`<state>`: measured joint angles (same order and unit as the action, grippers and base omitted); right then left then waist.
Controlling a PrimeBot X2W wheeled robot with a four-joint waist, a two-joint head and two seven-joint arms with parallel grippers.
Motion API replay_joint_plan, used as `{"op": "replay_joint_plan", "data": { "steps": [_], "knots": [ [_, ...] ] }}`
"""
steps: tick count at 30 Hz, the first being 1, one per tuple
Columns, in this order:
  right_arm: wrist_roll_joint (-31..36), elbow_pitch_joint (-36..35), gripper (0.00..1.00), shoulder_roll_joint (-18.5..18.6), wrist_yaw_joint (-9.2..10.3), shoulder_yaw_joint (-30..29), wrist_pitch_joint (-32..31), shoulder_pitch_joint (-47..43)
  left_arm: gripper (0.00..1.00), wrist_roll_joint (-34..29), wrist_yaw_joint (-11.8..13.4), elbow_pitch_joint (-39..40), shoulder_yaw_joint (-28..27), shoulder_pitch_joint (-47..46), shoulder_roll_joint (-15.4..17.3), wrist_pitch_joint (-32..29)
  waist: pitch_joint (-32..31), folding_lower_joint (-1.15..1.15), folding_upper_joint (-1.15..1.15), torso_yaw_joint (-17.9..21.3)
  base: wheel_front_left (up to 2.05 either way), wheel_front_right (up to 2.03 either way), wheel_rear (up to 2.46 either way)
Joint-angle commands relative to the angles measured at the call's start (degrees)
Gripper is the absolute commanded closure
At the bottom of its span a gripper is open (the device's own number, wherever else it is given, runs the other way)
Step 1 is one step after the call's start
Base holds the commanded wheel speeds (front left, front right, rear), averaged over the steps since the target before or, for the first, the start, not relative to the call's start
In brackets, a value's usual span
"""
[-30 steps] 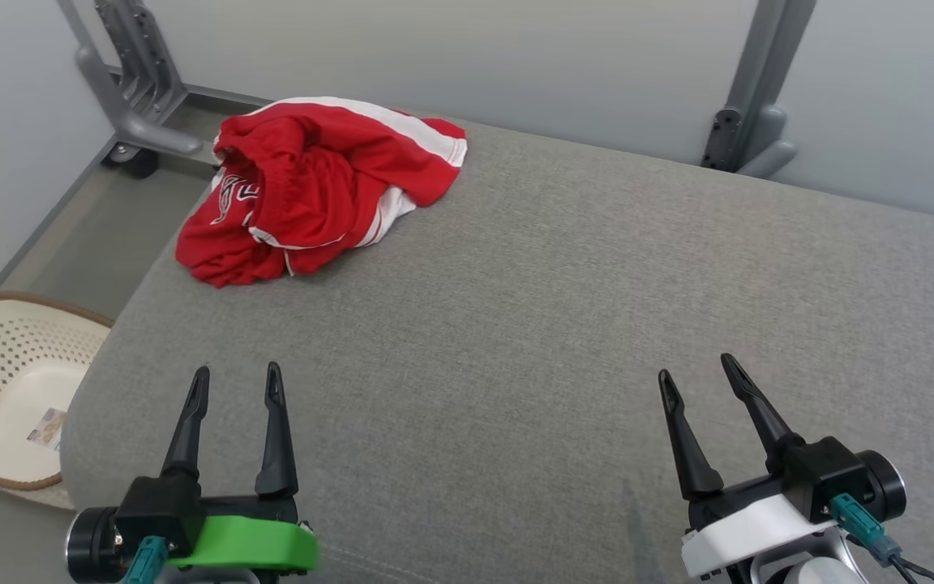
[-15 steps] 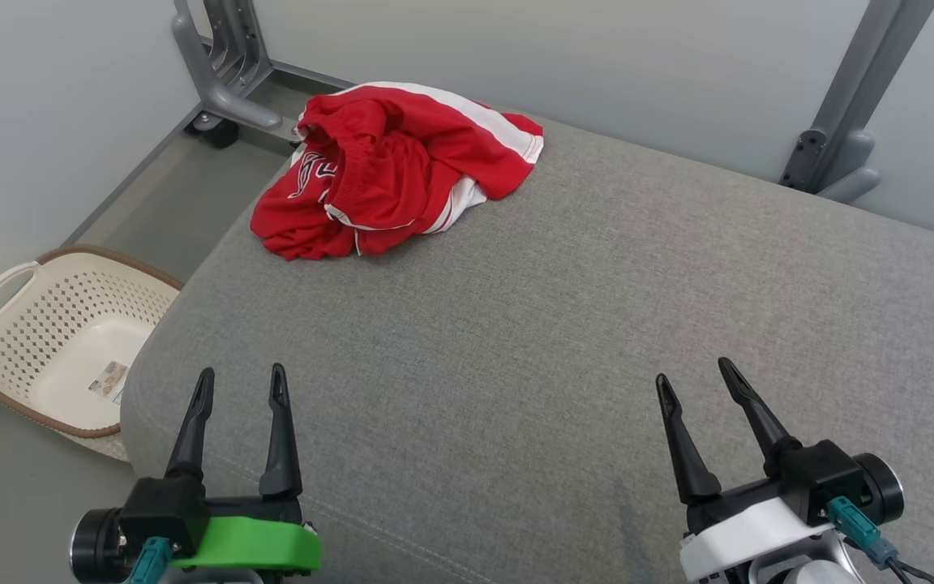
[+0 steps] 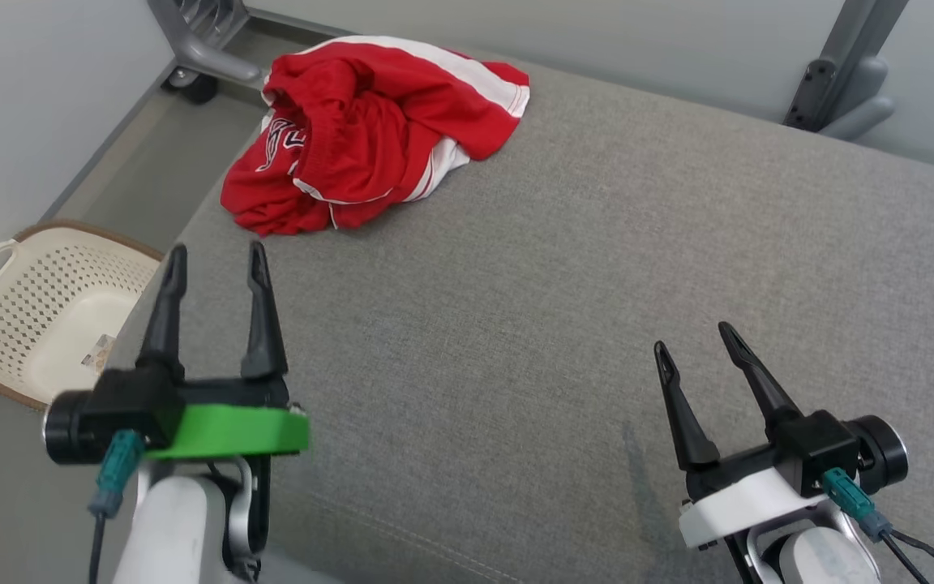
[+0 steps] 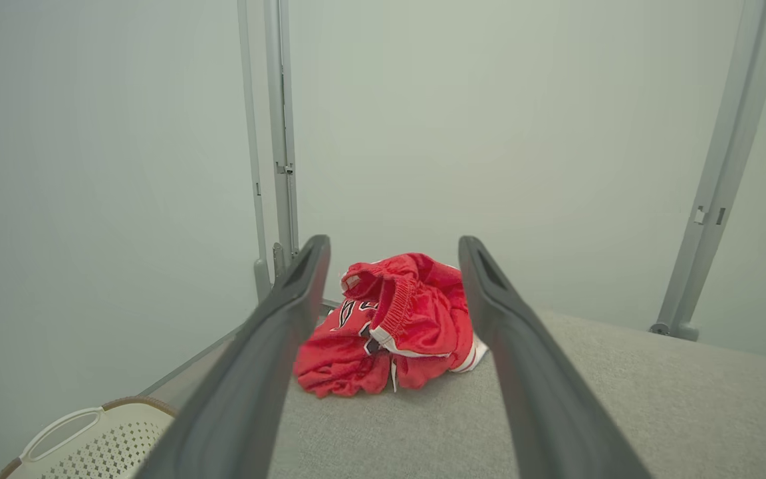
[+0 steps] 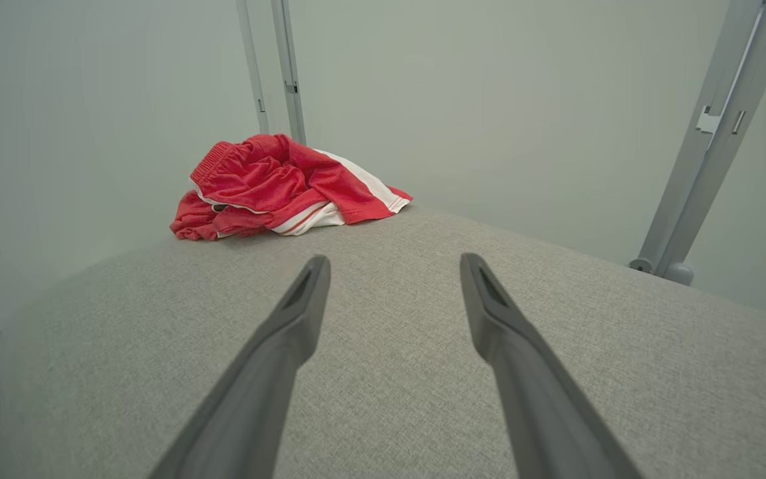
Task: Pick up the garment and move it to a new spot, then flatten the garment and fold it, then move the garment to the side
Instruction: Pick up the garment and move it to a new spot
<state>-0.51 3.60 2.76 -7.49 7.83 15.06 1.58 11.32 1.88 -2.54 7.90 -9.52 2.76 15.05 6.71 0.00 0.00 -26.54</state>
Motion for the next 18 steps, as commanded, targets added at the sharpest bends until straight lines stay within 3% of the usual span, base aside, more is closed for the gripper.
{"op": "replay_joint_plan", "data": {
  "steps": [1, 9, 18],
  "knots": [
    [0.47, 0.08, 0.00, 0.61, 0.00, 0.12, 0.18, 1.31, 0.00, 0.35, 0.01, -0.97, -0.51, -3.26, 0.22, 0.17, 4.20, 0.00, 0.00, 1.92, 0.00, 0.00, 0.00],
    [1.52, 0.13, 0.00, 2.61, 0.00, 0.57, 0.18, 6.61, 0.00, 0.88, -2.59, -8.33, -5.98, -20.96, 0.20, 0.10, 13.65, 0.00, 0.00, 6.34, 0.00, 0.00, 0.00],
    [2.01, -0.49, 0.00, 4.40, 0.00, 0.75, 0.18, 10.29, 0.00, 0.19, -3.82, -31.09, -11.35, -41.11, 0.71, 0.10, 21.53, 0.00, 0.00, 9.73, 0.00, 0.00, 0.00]
  ]
}}
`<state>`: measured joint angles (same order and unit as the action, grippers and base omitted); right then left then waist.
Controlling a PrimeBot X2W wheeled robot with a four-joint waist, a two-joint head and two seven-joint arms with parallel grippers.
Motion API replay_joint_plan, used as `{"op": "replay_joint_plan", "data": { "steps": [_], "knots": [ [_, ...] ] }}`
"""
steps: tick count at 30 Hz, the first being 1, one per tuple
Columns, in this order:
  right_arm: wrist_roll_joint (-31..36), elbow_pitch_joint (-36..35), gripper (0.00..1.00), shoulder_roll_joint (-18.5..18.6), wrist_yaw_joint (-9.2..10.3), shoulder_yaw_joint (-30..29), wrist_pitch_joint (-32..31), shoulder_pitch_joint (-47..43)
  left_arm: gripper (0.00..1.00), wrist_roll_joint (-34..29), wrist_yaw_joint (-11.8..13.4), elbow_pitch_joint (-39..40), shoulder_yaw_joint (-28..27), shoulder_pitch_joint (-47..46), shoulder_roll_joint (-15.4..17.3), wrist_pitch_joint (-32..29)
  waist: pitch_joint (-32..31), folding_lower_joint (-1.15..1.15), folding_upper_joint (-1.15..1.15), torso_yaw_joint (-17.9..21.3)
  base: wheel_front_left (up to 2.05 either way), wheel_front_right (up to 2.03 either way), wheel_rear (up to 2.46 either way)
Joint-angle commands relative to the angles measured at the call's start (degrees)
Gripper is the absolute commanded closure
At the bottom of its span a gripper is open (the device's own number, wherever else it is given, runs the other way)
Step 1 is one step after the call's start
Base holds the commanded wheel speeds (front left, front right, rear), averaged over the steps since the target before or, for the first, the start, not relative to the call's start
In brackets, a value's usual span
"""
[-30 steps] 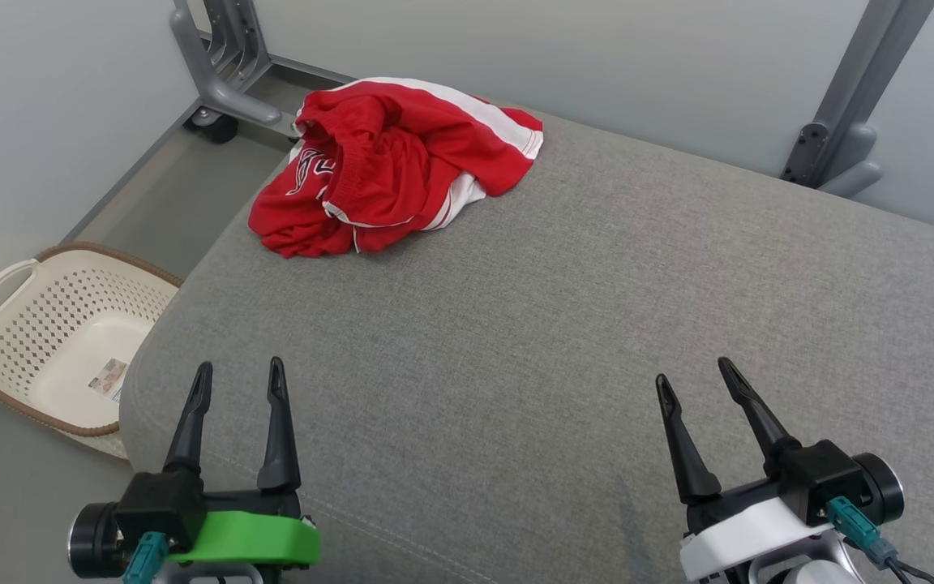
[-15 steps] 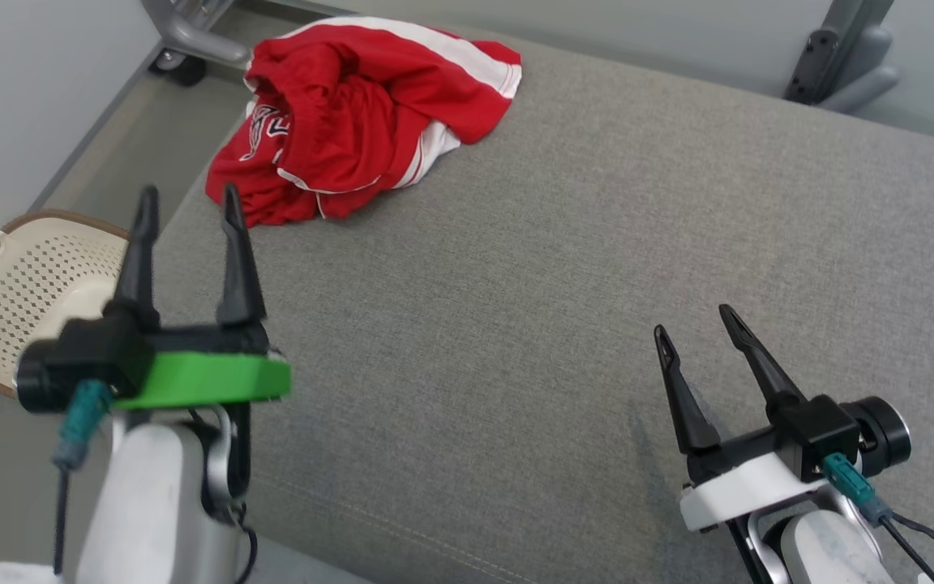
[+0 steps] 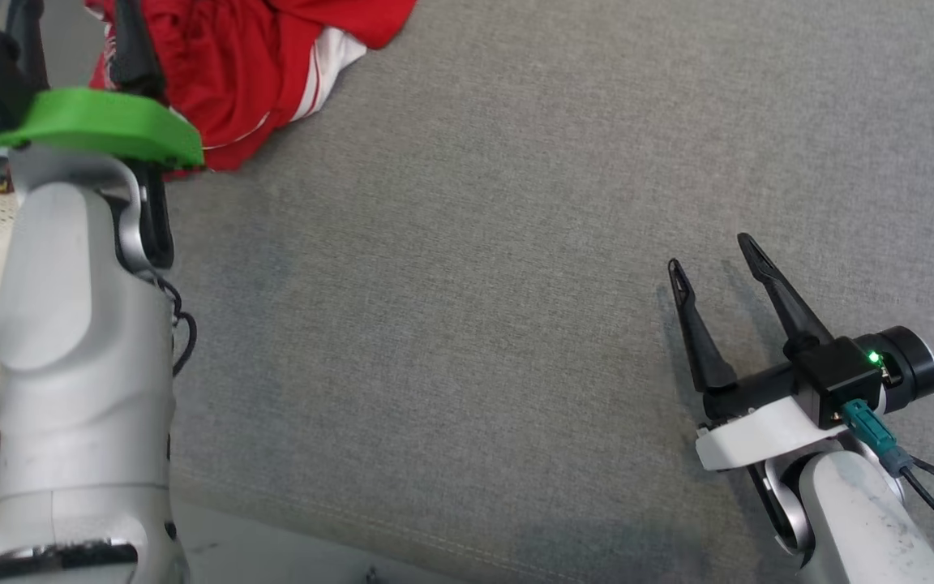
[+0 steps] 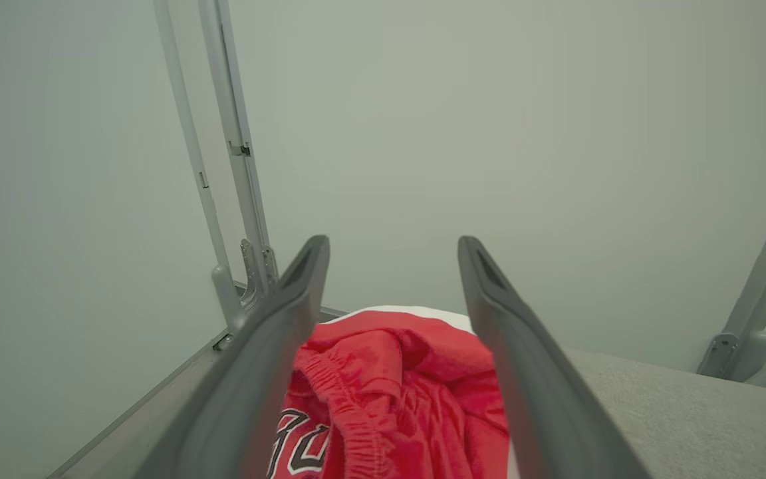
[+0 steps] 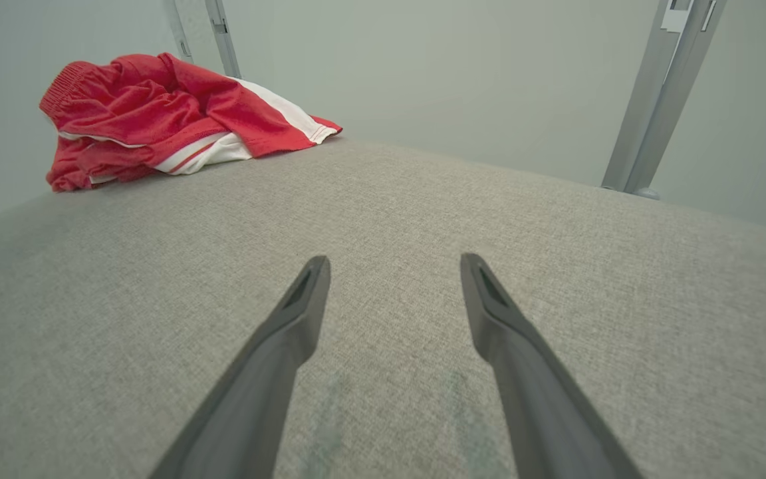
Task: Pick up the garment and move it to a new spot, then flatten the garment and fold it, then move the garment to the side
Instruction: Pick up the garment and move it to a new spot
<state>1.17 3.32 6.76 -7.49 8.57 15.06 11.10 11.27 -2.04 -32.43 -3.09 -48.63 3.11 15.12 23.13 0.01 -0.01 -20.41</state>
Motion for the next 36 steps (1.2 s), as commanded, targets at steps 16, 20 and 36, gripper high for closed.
{"op": "replay_joint_plan", "data": {
  "steps": [16, 20, 36],
  "knots": [
    [-1.30, 0.17, 0.00, 1.03, 0.00, 2.33, 0.17, 0.44, 0.00, 0.87, 4.02, -38.36, -1.54, -21.82, 5.94, -7.61, 7.05, -0.01, 0.01, 7.71, 0.00, 0.00, 0.00],
    [-1.60, 0.52, 0.00, 1.12, 0.00, 2.16, 0.17, -0.04, 0.00, 0.82, 6.13, -40.26, -1.04, -21.12, 6.71, -11.59, 6.76, -0.01, 0.01, 8.46, 0.00, 0.00, 0.00],
    [-2.30, 0.82, 0.00, -0.35, 0.00, 3.31, 0.18, 2.31, 1.00, 0.41, 4.90, -40.63, 1.51, -18.79, 9.01, -12.37, 6.46, -0.01, 0.01, 9.46, 0.00, 0.00, 0.00]
  ]
}}
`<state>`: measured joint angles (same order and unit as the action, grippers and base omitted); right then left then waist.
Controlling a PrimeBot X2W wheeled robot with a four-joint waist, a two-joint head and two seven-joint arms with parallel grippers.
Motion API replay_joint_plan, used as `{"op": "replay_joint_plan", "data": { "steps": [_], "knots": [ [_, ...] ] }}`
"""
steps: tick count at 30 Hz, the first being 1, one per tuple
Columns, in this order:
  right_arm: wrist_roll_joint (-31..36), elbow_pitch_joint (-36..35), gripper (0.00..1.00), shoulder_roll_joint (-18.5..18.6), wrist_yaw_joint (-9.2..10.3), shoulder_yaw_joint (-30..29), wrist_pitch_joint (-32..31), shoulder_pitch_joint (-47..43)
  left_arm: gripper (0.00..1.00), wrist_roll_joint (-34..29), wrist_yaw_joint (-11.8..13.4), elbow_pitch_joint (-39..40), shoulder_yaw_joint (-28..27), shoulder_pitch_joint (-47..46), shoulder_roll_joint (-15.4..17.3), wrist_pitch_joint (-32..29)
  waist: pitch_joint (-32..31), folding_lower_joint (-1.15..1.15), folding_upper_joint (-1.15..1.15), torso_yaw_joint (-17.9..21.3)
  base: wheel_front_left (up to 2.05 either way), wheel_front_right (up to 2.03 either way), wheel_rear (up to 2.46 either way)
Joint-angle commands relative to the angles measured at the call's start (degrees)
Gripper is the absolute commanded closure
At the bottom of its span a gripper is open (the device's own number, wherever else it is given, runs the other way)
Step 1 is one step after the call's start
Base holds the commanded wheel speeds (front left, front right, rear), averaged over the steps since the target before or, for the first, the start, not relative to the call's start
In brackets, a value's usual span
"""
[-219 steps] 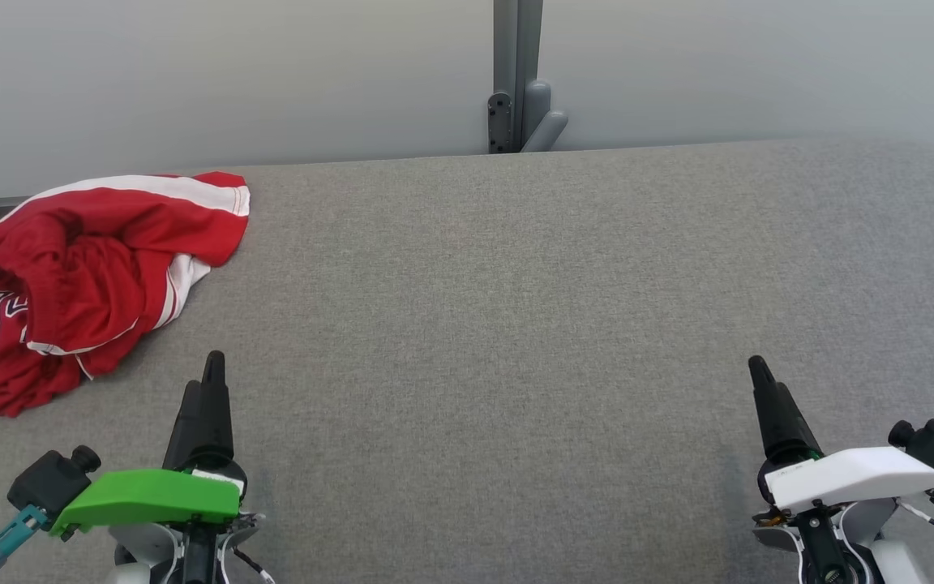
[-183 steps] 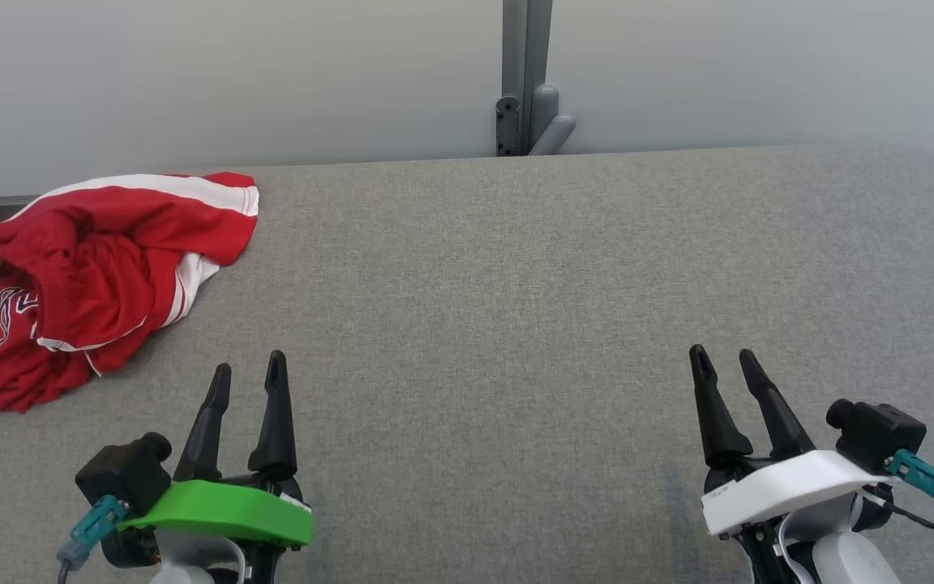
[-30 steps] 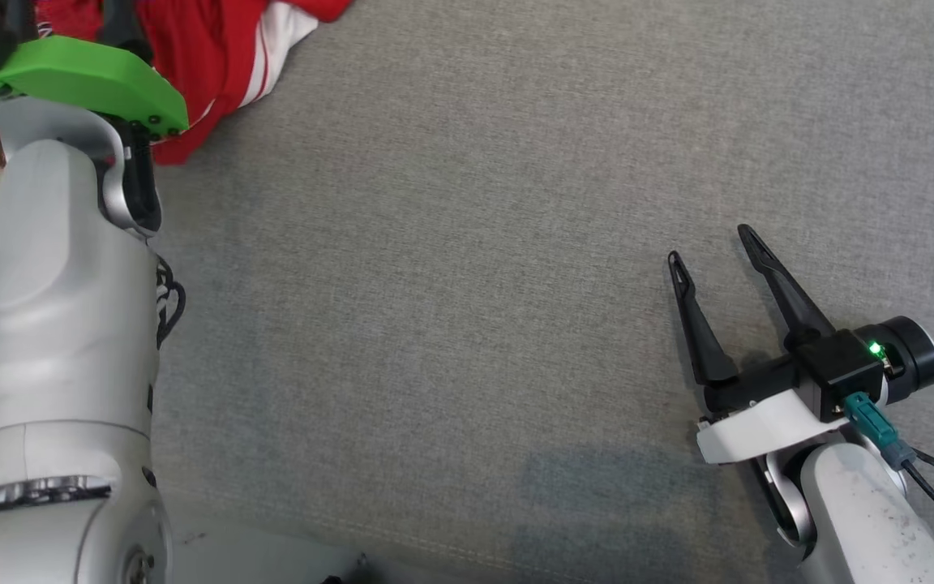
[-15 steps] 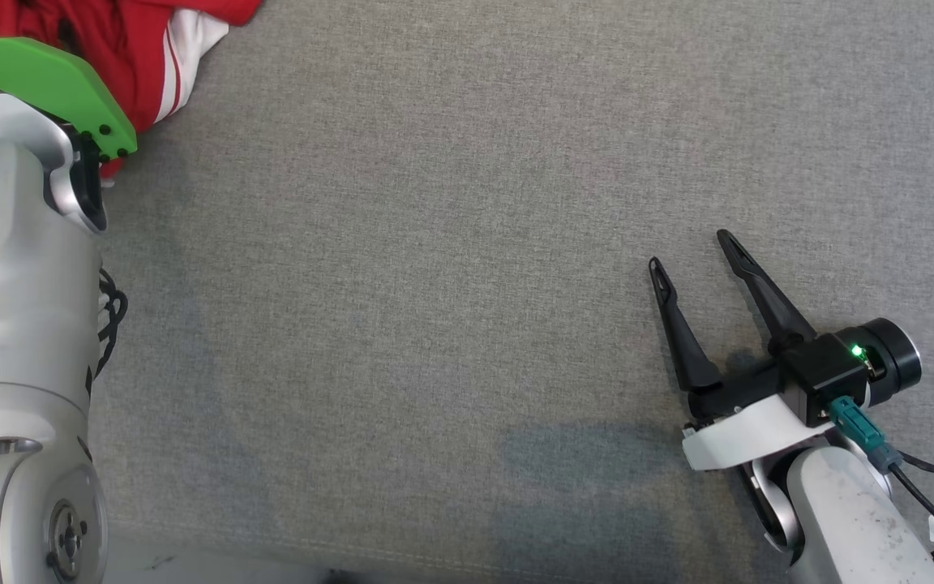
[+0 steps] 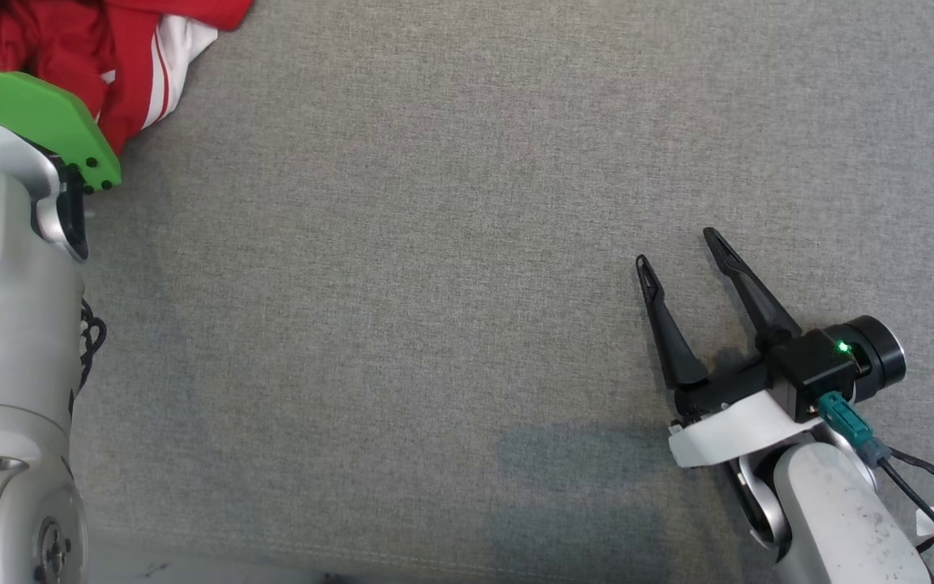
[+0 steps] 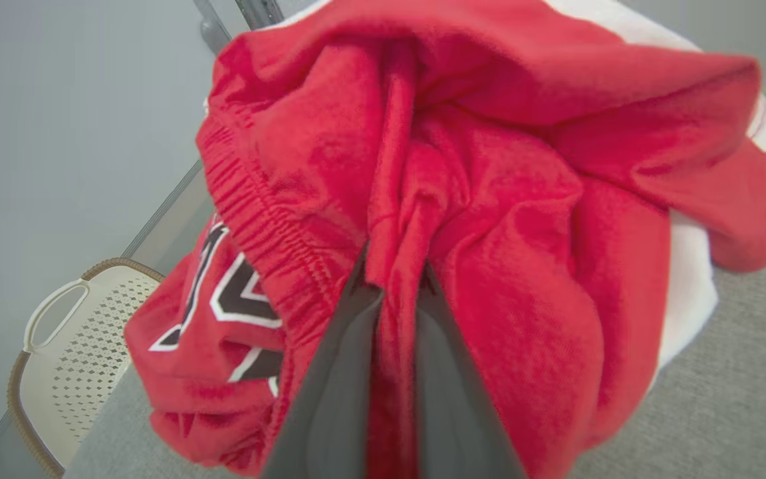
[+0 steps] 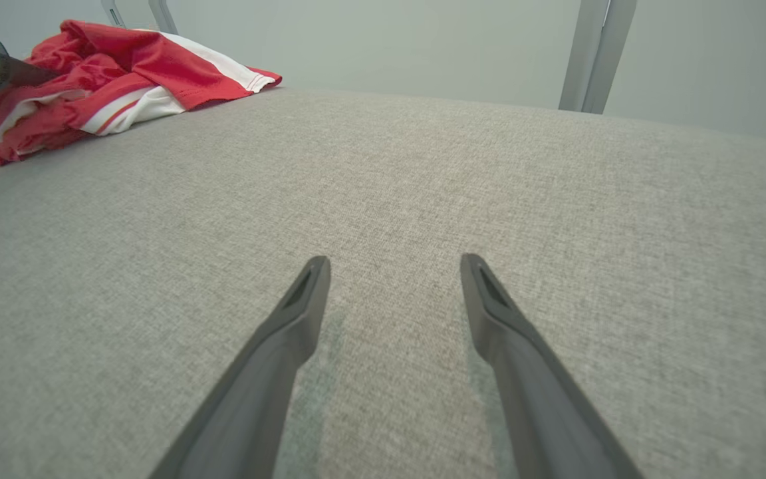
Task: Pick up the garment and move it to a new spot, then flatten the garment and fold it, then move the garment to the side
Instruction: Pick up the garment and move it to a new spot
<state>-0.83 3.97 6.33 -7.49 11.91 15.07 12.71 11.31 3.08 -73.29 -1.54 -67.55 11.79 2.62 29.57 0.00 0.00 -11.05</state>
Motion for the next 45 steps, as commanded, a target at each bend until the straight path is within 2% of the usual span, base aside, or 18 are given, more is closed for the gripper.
{"op": "replay_joint_plan", "data": {
  "steps": [1, 9, 18, 24, 31, 40, 45],
  "knots": [
    [-0.39, 0.22, 0.00, -0.11, 0.00, -0.05, 0.16, 0.92, 1.00, 0.55, -0.48, 0.57, -0.18, -0.14, 0.66, 1.81, -0.02, 0.00, 0.00, 0.27, 0.00, 0.00, 0.00],
    [-1.12, 1.03, 0.00, -1.77, 0.00, -0.68, 0.16, 1.25, 1.00, 1.25, -4.16, 3.74, -0.07, -1.72, 3.55, 11.41, -2.54, 0.00, 0.00, 1.89, 0.00, 0.00, 0.00],
    [-2.27, 1.70, 0.00, -2.99, 0.00, -0.88, 0.17, -0.72, 1.00, -0.23, -5.72, 15.19, 0.72, 0.95, 4.48, 12.58, -8.73, 0.00, 0.00, 3.13, 0.00, 0.00, 0.00],
    [-3.80, 2.15, 0.00, -3.39, 0.00, -0.79, 0.16, -2.67, 1.00, -0.36, -7.60, 21.87, 1.74, 2.74, 3.16, 12.58, -14.30, 0.00, 0.00, 4.95, 0.00, 0.00, 0.00],
    [-7.13, 1.75, 0.00, -3.42, 0.00, -1.30, 0.17, -5.98, 1.00, 0.30, -9.24, 26.05, 4.85, 3.97, -0.42, 12.32, -19.79, 0.00, 0.00, 8.24, 0.00, 0.00, 0.00],
    [-8.59, 1.24, 0.00, -3.43, 0.00, -2.53, 0.16, -7.97, 1.00, 4.25, -10.33, 32.03, 8.89, 6.43, -5.95, 8.94, -23.85, 0.00, 0.00, 15.92, 0.00, 0.00, 0.00],
    [-8.92, 1.09, 0.00, -3.41, 0.00, -2.75, 0.16, -8.37, 1.00, 5.17, -10.50, 36.45, 12.79, 9.19, -7.69, 8.55, -24.11, 0.00, 0.00, 20.22, 0.00, 0.00, 0.00]
  ]
}}
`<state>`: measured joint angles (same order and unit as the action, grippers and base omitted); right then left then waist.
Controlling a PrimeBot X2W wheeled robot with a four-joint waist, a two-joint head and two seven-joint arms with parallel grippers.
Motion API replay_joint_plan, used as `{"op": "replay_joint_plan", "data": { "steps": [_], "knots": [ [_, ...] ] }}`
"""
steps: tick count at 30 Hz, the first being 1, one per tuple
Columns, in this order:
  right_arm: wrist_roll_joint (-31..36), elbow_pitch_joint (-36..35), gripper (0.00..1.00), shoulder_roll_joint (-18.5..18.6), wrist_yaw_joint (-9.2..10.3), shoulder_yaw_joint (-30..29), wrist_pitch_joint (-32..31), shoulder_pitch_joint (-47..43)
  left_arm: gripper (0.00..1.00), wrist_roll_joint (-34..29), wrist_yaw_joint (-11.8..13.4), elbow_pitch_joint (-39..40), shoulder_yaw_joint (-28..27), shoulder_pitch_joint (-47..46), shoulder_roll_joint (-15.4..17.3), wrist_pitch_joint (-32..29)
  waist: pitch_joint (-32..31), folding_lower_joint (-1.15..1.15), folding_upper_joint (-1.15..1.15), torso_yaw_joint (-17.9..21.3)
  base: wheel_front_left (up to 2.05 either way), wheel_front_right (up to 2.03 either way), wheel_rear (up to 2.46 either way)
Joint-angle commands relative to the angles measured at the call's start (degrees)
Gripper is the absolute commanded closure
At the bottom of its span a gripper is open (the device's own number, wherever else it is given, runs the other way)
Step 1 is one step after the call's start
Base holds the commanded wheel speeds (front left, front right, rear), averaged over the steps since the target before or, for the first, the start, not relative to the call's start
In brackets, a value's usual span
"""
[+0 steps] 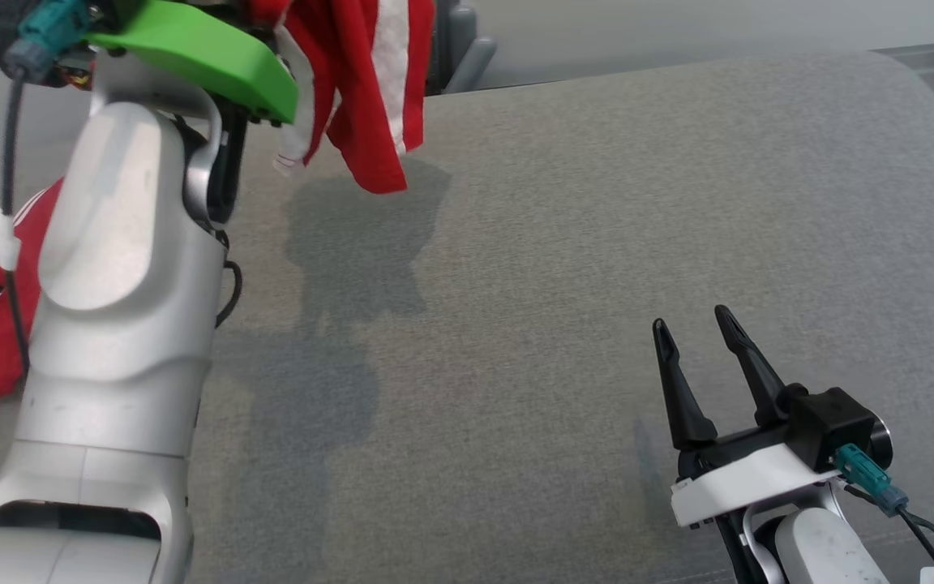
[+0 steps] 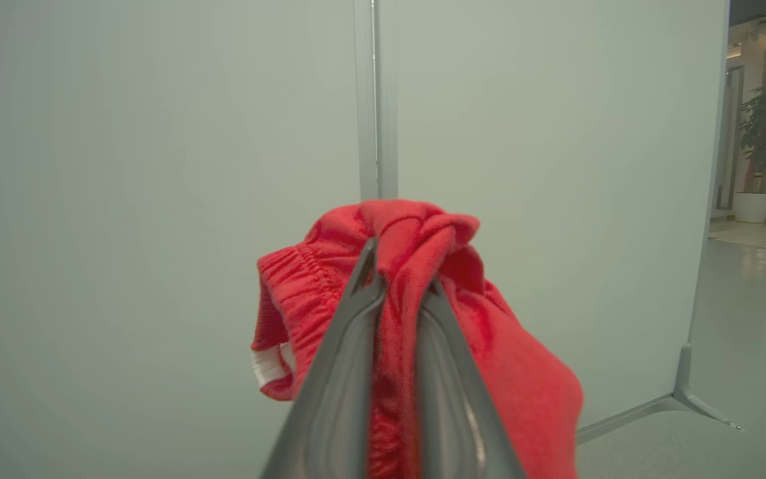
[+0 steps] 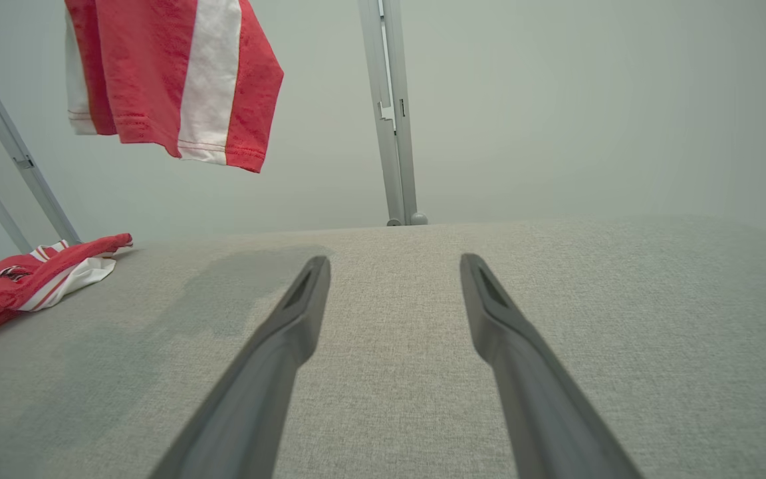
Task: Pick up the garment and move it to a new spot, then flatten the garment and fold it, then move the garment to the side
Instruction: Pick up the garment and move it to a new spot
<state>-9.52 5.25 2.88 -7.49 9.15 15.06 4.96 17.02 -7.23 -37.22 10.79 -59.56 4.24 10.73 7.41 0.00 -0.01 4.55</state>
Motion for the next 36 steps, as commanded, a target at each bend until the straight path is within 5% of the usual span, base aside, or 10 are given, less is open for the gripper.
{"op": "replay_joint_plan", "data": {
  "steps": [1, 16, 22, 30, 32, 36],
  "knots": [
    [-0.18, -0.19, 0.00, 0.02, 0.00, 0.05, 0.18, -0.74, 1.00, -0.75, -0.19, 1.06, 1.37, 1.86, -0.29, 0.70, -1.84, 0.00, 0.01, 5.35, 0.00, 0.00, 0.00],
    [-0.03, -0.79, 0.00, 0.01, 0.00, -1.51, 0.18, -0.52, 1.00, 2.18, 1.45, -3.67, 10.54, 20.46, -1.20, 4.11, 2.51, 0.00, 0.01, 9.00, 0.00, 0.00, 0.00],
    [0.97, -0.75, 0.00, 0.02, 0.00, -2.48, 0.18, -0.84, 1.00, 6.58, 0.15, -6.25, 18.12, 33.21, -1.27, 4.41, 3.64, 0.00, 0.01, 5.93, 0.00, 0.00, 0.00],
    [2.22, -0.04, 0.00, 0.04, 0.00, -2.65, 0.17, -1.65, 1.00, 10.16, -0.32, -5.70, 27.28, 39.38, -0.52, 0.58, 1.66, 0.00, 0.01, 0.93, 0.00, 0.00, 0.00],
    [2.40, 0.10, 0.00, 0.05, 0.00, -2.48, 0.18, -1.96, 0.00, 10.31, 0.15, -5.02, 26.83, 39.84, -0.27, 1.36, 0.62, 0.00, 0.01, 0.14, 0.00, 0.00, 0.00],
    [2.52, 0.26, 0.00, 0.06, 0.00, -2.18, 0.18, -2.99, 0.00, 10.22, 3.08, -1.41, 24.60, 41.46, 0.02, 3.73, -1.72, 0.00, 0.01, -1.18, 0.00, 0.00, 0.00]
  ]
}}
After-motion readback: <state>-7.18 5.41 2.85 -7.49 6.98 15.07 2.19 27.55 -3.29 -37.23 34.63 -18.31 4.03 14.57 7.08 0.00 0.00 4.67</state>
